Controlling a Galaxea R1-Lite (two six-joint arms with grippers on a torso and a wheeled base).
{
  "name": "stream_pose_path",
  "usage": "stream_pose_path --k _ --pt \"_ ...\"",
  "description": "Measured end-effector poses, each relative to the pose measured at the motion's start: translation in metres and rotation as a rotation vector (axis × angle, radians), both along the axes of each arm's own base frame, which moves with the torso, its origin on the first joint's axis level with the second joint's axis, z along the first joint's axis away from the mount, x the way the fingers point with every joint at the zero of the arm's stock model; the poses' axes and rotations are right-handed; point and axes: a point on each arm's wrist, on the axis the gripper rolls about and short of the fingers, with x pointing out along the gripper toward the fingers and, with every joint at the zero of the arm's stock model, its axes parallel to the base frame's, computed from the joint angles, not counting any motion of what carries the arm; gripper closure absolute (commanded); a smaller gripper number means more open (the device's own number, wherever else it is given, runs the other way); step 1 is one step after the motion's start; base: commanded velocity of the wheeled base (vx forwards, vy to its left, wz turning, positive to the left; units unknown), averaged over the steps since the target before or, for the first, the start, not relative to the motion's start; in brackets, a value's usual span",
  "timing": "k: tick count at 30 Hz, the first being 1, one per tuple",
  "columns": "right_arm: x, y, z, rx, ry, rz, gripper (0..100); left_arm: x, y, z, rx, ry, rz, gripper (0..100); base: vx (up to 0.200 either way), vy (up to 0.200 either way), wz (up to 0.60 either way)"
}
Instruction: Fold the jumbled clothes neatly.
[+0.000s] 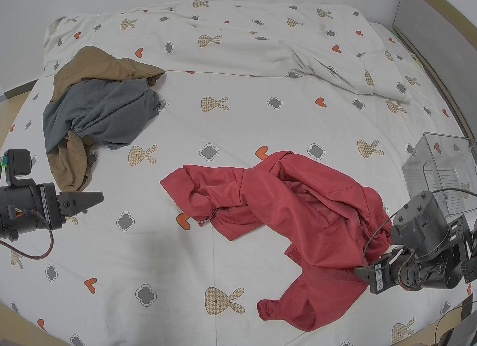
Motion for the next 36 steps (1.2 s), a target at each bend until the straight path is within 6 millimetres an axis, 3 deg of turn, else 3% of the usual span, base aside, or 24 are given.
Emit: stream_pose_path --k 8,11,15,28,36 --pt "0.017 0.013 0.032 0.085 -0.102 -0.005 0 0.002 -0.001 -0.004 -0.006 0.007 -0.023 0 0.0 0.0 0.0" --pt "0.022 0.018 0.049 0.13 -0.153 -0.006 0 0.008 -0.006 -0.012 -0.051 0.022 -0.109 0 0.0 0.0 0.0" --pt "0.024 0.018 0.055 0.145 -0.169 -0.012 0 0.022 -0.01 -0.024 -0.125 0.068 -0.232 0 0.0 0.0 0.0" --pt "0.017 -0.015 0.081 0.209 -0.26 -0.084 0 0.122 -0.015 -0.096 -0.297 0.337 -0.382 0 0.0 0.0 0.0" --pt "0.008 -0.031 0.095 0.245 -0.316 -0.105 0 0.182 -0.029 -0.115 -0.338 0.347 -0.447 0 0.0 0.0 0.0"
